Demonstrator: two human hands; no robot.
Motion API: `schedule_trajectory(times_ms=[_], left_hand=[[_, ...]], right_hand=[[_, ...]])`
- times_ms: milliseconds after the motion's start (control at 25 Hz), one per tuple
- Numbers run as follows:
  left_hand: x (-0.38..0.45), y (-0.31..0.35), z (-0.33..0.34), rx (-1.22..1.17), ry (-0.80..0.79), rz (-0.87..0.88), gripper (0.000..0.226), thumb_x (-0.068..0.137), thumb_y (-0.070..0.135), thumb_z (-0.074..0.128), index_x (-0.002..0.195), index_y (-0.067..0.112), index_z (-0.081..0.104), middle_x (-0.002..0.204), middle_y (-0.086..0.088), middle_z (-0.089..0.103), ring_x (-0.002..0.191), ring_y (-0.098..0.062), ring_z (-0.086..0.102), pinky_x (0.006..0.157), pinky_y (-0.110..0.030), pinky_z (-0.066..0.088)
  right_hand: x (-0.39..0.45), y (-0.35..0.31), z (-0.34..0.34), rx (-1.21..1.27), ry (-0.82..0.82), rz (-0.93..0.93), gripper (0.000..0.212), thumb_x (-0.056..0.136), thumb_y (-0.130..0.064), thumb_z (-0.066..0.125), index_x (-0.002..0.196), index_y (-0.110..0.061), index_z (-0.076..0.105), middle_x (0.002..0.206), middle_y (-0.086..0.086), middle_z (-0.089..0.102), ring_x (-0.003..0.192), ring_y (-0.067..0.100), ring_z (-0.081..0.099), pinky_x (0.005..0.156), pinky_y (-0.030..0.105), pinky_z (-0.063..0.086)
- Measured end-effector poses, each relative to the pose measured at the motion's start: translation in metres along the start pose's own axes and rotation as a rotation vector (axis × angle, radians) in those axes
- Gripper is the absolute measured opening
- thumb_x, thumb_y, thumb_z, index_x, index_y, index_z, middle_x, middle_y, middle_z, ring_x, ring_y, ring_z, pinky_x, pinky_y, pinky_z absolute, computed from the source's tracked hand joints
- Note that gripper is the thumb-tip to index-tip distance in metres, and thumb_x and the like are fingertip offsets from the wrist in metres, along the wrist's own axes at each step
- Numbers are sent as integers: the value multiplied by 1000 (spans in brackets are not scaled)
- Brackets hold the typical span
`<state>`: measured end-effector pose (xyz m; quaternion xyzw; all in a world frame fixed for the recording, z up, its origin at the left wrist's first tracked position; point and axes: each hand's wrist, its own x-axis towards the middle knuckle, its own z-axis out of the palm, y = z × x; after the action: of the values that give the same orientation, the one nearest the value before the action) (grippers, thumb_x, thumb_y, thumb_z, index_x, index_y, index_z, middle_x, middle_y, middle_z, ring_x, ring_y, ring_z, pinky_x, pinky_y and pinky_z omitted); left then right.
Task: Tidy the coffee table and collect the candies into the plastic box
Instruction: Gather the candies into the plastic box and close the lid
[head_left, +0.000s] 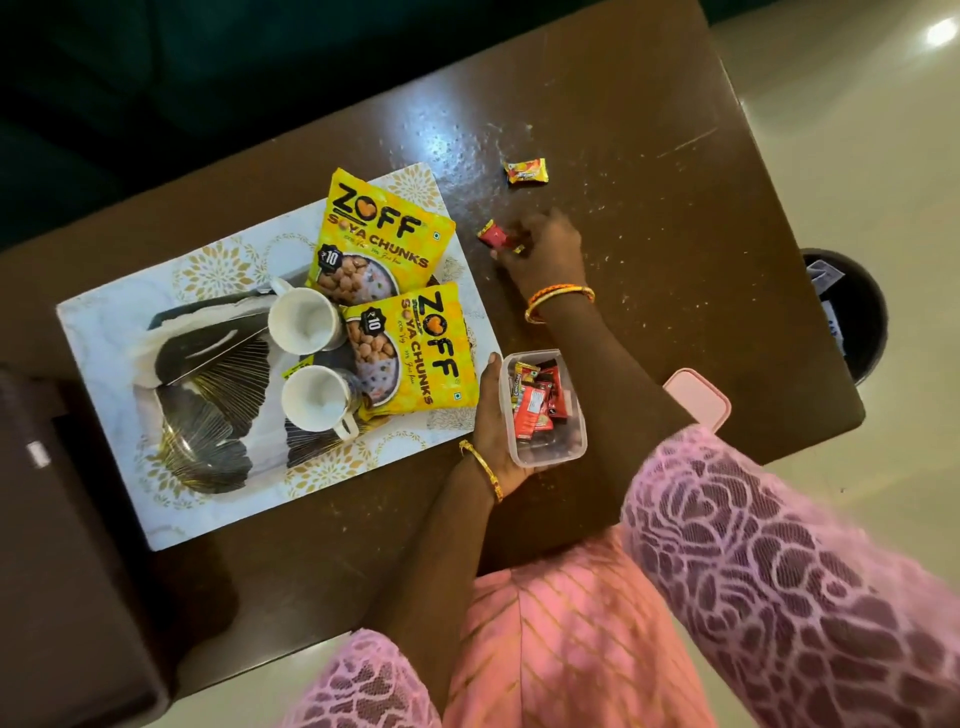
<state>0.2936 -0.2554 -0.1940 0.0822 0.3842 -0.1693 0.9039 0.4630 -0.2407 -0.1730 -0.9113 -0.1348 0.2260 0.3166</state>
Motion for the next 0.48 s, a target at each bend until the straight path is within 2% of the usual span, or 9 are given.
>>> schedule_trajectory(times_ms=[80,160,240,360,480], left_hand=[[3,2,-6,40,36,16,63,64,70,57,107,25,67,103,-8,67,88,-25,68,77,-45,57],[6,4,-11,31,71,-22,65,77,73,37,104,21,67,95,-10,74,81,-27,73,69,-46,61],[5,6,-10,-2,94,-44,65,79,72,34,99,20,67,86,-9,77,77,-27,74,63,-44,61],[4,6,-8,57,27,12,59,71,72,41,90,28,76,87,0,77,82,-20,74,75,-41,60],[6,3,-9,67,40,37,56,70,71,47,95,29,75,97,0,76,92,-21,71,90,-47,51]], right_hand=[[5,0,15,-120,-40,-77,40,79,-20,69,115,-8,58,121,20,52,116,35,44,91,40,44],[5,3,22,-176,-10,-111,38,82,-16,66,117,-8,57,122,20,49,116,35,41,94,40,44],[6,2,23,-175,24,-109,33,85,-12,60,117,-5,58,120,21,51,115,35,43,94,43,45],[8,-4,15,-218,15,-63,27,87,-17,56,109,-3,61,115,23,58,110,39,50,86,42,47],[0,-9,-7,-40,-12,54,24,83,-26,62,96,-7,68,98,19,69,97,35,59,77,36,48]])
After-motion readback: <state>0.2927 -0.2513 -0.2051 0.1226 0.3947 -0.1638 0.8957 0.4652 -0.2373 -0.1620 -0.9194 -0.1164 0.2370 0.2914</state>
